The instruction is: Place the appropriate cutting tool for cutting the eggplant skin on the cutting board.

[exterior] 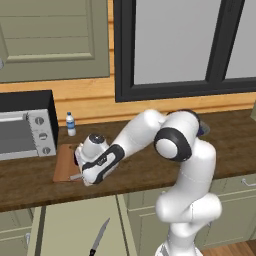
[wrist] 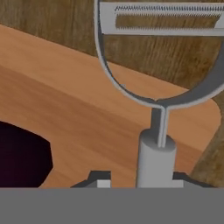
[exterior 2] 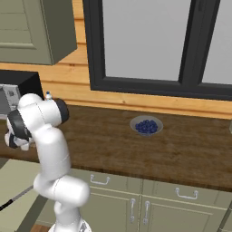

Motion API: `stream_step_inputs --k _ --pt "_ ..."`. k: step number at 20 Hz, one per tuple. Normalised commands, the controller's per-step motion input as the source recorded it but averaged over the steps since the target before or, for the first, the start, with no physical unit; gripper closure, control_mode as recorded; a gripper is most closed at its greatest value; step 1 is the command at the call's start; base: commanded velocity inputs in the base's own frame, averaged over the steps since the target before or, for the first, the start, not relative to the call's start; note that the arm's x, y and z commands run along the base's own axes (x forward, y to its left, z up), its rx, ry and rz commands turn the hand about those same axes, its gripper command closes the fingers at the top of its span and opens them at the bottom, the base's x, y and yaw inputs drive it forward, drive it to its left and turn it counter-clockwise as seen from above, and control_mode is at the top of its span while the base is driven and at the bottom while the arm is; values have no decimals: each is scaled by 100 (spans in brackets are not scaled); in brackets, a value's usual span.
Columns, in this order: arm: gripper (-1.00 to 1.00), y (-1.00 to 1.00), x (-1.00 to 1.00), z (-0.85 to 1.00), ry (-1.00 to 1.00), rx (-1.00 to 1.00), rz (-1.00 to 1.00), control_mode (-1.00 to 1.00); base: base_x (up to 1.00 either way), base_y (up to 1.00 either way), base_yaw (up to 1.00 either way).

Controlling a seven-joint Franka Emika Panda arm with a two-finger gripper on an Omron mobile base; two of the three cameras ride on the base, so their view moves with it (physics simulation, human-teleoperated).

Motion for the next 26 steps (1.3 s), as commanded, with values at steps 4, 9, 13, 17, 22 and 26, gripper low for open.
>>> stream_step_inputs --k 4,9,13,17,22,26 --pt "100 25 18 -7 0 0 0 -100 0 0 0" --pt "-100 23 7 -11 0 -1 0 -100 0 0 0" --pt "-100 4 -6 0 0 0 0 -100 0 0 0" --pt "-100 0 -26 1 0 0 0 -100 0 0 0" --pt "-100 0 -42 37 0 0 0 -100 0 0 0" --pt "-100 -15 -22 83 -2 0 -1 -100 0 0 0"
